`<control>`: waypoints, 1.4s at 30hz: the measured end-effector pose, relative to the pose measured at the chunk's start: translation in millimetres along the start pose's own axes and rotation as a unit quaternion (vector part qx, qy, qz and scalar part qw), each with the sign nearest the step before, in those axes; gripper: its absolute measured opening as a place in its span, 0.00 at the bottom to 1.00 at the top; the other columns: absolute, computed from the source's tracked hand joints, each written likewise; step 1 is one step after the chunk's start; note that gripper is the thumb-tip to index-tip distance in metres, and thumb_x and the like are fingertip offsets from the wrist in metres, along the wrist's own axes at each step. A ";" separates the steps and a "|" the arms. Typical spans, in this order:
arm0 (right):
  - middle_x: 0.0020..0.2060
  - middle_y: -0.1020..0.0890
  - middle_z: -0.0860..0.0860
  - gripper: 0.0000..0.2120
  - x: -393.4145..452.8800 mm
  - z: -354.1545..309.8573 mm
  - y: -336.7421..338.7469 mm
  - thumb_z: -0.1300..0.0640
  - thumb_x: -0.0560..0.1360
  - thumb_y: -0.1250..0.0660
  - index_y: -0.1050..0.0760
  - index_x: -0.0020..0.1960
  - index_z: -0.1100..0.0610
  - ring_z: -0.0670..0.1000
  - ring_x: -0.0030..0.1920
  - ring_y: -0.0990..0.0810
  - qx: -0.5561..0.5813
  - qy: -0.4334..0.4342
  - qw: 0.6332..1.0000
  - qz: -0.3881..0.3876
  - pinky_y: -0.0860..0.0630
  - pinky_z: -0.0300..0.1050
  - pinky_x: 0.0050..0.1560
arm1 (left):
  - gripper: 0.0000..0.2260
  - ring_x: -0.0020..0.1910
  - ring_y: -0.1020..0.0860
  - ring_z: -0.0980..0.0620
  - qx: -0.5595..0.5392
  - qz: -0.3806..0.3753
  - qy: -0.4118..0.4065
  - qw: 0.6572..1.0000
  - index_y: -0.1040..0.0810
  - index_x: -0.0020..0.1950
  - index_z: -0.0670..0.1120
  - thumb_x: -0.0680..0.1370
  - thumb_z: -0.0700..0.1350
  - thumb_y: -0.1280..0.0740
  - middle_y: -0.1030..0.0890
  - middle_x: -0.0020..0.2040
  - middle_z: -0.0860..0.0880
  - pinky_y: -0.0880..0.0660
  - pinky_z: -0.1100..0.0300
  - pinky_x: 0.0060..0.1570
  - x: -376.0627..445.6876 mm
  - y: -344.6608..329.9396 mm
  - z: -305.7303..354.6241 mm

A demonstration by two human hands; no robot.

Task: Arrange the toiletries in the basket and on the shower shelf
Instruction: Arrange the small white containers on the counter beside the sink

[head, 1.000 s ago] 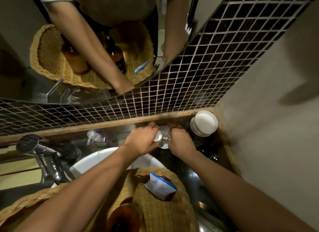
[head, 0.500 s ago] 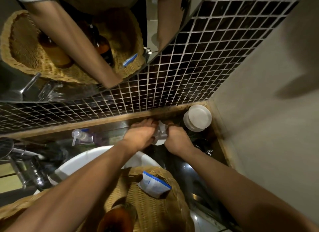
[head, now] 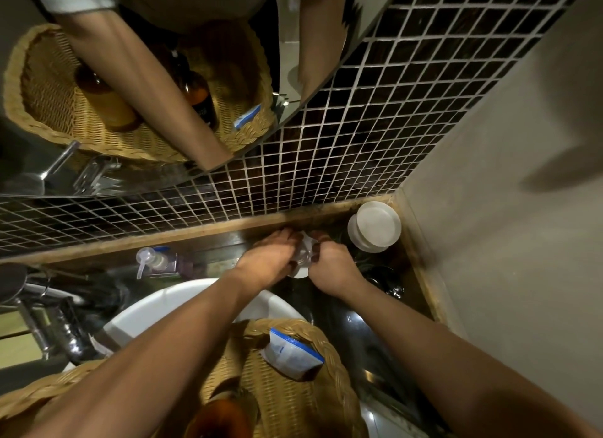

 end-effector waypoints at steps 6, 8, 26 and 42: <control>0.56 0.20 0.50 0.18 0.6 4.7 -5.6 0.55 0.76 0.31 0.27 0.65 0.52 0.52 0.59 0.22 0.056 -0.034 0.998 -0.001 0.30 0.42 0.54 | 0.24 0.69 0.33 0.41 0.007 -0.006 -0.009 1.000 0.34 0.74 0.43 0.79 0.44 0.34 0.32 0.72 0.40 0.32 0.44 0.66 1.8 -4.1 -1.8; 0.56 0.20 0.49 0.18 0.0 4.7 -6.2 0.56 0.76 0.31 0.27 0.65 0.52 0.52 0.59 0.22 0.066 -0.037 0.997 0.000 0.29 0.42 0.53 | 0.19 0.65 0.28 0.43 -0.004 -0.018 0.007 1.000 0.29 0.71 0.48 0.80 0.47 0.35 0.27 0.67 0.44 0.31 0.45 0.65 3.1 -7.2 -4.7; 0.59 0.21 0.49 0.20 -0.7 10.0 -3.9 0.62 0.78 0.35 0.29 0.68 0.47 0.54 0.63 0.24 0.079 -0.072 0.994 0.001 0.29 0.44 0.58 | 0.11 0.52 0.20 0.47 -0.443 -0.036 0.231 0.865 0.20 0.57 0.47 0.78 0.35 0.36 0.18 0.50 0.46 0.23 0.53 0.54 -27.5 -0.6 -7.2; 0.61 0.21 0.54 0.23 -7.8 2.5 11.1 0.65 0.76 0.33 0.30 0.70 0.55 0.55 0.63 0.24 0.029 -0.051 0.997 0.048 0.27 0.45 0.61 | 0.23 0.64 0.25 0.43 -0.476 0.031 0.308 0.823 0.32 0.73 0.41 0.78 0.31 0.42 0.24 0.66 0.39 0.29 0.52 0.66 -34.0 0.3 -25.8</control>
Point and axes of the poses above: each hand's wrist, its own x-axis towards the middle knuckle, its own y-axis out of the back of the hand, z = x × y, the point moved 5 cm from there along x, towards the middle knuckle
